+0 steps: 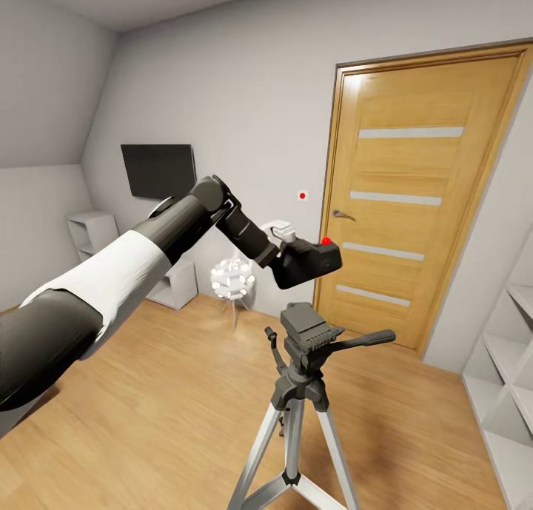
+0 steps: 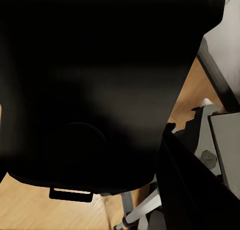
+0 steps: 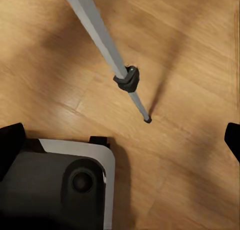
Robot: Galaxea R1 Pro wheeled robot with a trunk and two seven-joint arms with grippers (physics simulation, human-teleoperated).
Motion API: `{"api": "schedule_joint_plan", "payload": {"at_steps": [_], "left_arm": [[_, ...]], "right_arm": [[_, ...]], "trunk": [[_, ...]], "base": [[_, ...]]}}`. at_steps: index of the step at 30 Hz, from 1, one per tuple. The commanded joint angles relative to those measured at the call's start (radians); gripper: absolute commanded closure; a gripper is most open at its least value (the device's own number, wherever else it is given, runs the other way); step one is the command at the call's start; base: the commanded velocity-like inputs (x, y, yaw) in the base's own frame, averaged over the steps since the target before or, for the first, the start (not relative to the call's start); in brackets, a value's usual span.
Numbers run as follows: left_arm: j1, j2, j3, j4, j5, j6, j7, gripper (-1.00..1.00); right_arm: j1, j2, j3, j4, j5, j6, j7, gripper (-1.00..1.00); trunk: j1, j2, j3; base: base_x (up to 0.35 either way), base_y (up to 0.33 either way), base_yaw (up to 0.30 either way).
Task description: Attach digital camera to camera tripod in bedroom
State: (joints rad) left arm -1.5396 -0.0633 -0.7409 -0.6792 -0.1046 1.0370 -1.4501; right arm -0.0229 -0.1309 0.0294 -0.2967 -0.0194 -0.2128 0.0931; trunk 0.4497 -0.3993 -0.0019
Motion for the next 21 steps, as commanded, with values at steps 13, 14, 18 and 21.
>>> {"api": "schedule_joint_plan", "payload": {"at_steps": [13,14,18,21], "left_arm": [[0.001,0.002,-0.003,0.017,-0.012,0.010,-0.010,1.00],[0.001,0.002,-0.003,0.017,-0.012,0.010,-0.010,1.00],[0.000,0.002,-0.003,0.018,-0.012,0.010,-0.010,1.00],[0.001,0.002,-0.003,0.019,-0.012,0.010,-0.010,1.00]], "right_arm": [[0.000,-0.003,-0.001,-0.126,-0.002,-0.006,-0.021,-1.00],[0.000,-0.003,-0.002,-0.126,-0.002,-0.006,-0.022,-1.00],[0.000,-0.003,-0.002,-0.127,-0.002,-0.009,-0.022,-1.00],[0.000,-0.003,-0.002,-0.127,-0.002,-0.016,-0.022,-1.00]], "trunk": [[0.000,-0.001,0.000],[0.000,-0.001,0.000],[0.000,-0.001,0.000],[0.000,-0.001,0.000]], "base": [[0.000,0.000,0.000],[0.000,0.000,0.000],[0.000,0.000,0.000],[0.000,0.000,0.000]]}}
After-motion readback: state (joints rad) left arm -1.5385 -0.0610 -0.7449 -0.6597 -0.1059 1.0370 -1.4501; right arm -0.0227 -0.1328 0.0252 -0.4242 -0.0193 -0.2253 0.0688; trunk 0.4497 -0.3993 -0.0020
